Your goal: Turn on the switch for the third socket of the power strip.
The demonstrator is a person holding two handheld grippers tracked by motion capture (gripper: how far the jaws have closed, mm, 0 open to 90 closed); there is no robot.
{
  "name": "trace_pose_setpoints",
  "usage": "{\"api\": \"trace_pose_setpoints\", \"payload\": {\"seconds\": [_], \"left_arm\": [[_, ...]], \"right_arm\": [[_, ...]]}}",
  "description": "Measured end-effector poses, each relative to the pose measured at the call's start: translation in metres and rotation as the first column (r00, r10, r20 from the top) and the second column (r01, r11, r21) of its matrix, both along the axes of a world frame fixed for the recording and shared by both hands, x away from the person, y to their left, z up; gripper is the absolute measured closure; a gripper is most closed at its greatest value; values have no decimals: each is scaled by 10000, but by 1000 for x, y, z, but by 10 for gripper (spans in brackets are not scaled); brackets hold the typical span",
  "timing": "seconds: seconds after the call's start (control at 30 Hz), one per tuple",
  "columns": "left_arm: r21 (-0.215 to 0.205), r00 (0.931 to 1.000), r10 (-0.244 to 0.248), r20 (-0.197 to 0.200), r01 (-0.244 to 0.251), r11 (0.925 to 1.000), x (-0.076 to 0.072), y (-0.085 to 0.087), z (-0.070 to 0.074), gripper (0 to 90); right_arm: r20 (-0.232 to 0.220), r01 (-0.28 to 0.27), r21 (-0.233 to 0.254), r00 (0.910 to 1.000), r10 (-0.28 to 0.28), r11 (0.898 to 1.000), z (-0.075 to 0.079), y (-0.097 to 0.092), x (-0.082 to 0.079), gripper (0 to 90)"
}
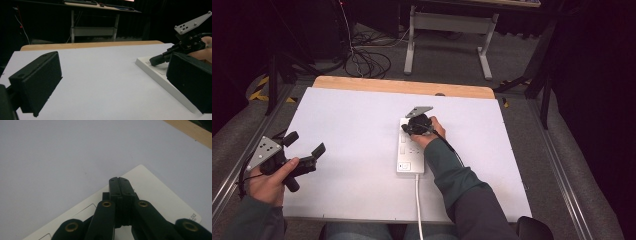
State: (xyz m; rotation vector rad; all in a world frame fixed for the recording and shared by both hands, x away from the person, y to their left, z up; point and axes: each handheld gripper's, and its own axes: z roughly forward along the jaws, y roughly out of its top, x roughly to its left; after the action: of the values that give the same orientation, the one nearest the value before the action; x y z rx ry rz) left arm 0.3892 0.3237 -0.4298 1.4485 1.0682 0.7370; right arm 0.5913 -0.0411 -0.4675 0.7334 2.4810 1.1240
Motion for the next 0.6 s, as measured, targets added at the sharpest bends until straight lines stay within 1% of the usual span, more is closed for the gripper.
{"api": "trace_pose_setpoints", "payload": {"seconds": [0.07,0.2,0.33,0.37,0.4,0.47,0.6], "left_arm": [[-33,10000,6,-11,-6,10000,0,0,0,4],[-66,10000,3,-49,-3,10000,1,1,0,4],[-40,10000,29,-27,-29,10000,1,1,0,4],[-44,10000,39,-23,-39,10000,1,1,0,4],[-50,10000,40,-19,-40,10000,1,1,0,4],[-55,10000,35,-7,-35,10000,1,1,0,4],[-46,10000,21,-28,-21,10000,1,1,0,4]], "right_arm": [[-53,19,70,10000,-18,10000,0,0,0,900],[-29,32,47,10000,-32,10000,0,0,0,900],[-140,63,140,9999,-61,9999,0,-1,1,900],[-80,4,127,10000,-3,9999,0,-1,1,900],[71,-20,147,10000,19,9999,-1,-1,0,900],[152,-55,185,9999,52,9998,-2,-2,0,900],[403,-123,403,9991,107,9991,-4,-7,-2,900]]}}
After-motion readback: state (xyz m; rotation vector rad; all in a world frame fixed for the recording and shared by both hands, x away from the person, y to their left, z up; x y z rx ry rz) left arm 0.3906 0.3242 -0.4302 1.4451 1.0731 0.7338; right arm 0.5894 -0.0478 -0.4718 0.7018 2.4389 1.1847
